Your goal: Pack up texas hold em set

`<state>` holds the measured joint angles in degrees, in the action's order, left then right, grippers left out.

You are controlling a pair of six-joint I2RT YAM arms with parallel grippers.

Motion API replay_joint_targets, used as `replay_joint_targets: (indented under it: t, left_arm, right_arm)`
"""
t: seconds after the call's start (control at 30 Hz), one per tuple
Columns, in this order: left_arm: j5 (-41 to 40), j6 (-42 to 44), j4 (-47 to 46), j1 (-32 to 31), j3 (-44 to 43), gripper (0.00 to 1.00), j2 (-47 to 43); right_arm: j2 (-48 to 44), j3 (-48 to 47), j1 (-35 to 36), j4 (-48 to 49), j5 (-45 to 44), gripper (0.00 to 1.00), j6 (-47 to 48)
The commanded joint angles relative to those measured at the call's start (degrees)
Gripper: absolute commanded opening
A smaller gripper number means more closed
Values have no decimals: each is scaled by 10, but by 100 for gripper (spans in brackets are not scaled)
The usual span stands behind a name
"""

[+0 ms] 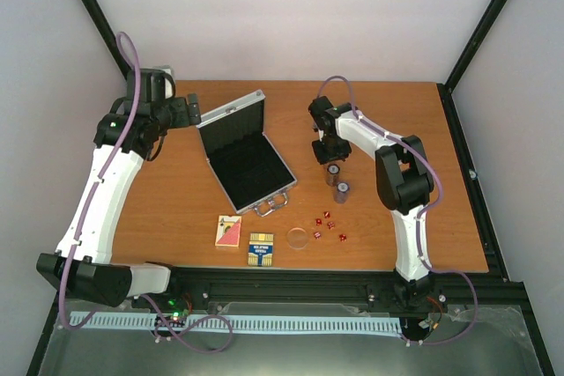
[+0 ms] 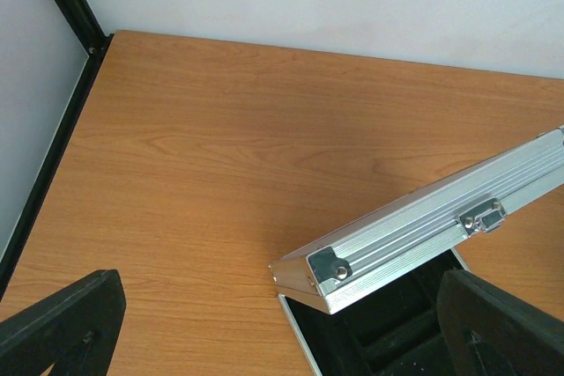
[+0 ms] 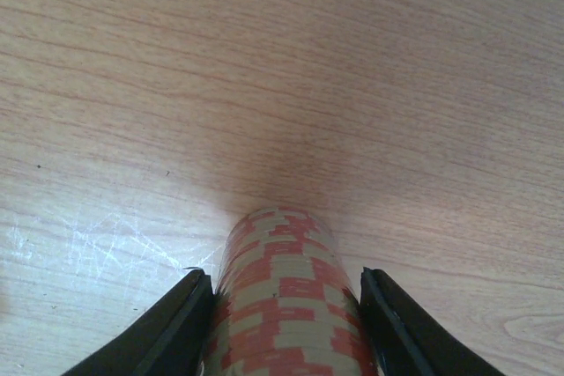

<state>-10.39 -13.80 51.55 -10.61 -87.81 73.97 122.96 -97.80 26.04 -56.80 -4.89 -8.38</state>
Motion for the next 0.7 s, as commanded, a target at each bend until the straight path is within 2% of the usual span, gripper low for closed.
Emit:
replay_joint_targets:
  t: [0.0, 0.17, 0.27, 0.5, 0.67]
  left_arm:
    - [-8, -7, 12, 1, 6, 100, -4]
    - [-1, -9, 10, 2, 13, 100, -5]
    - [5, -9, 9, 1, 15, 100, -6]
    - [12, -6, 8, 1, 27, 100, -8]
    - [15, -8, 7, 1, 36, 100, -12]
  right_arm:
    - [-1, -17, -2, -2, 4, 3, 2]
    - [-23, -80, 0, -10, 60, 3, 7]
    - [-45, -93, 7, 17, 98, 3, -6]
    - [-81, -22, 54, 148, 155, 3, -28]
    - [-116, 30, 113, 262, 120, 3, -28]
